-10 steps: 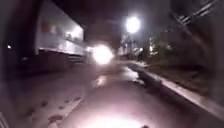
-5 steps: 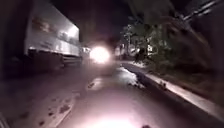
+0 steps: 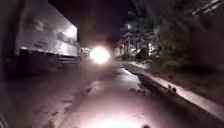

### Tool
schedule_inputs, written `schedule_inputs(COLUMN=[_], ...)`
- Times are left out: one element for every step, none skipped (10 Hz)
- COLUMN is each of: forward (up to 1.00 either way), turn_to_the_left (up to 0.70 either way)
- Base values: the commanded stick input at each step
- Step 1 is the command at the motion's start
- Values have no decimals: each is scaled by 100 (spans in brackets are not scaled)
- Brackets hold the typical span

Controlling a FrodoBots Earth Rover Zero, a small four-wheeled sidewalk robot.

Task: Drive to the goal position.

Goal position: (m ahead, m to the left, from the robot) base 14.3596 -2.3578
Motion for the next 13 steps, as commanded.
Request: schedule_inputs(forward=[70,70,70,70,70,70,70,70,70,70,70,70,70], turn_to_the_left=[1,1,1,1,1,1,1,1,1,1,1,1,1])
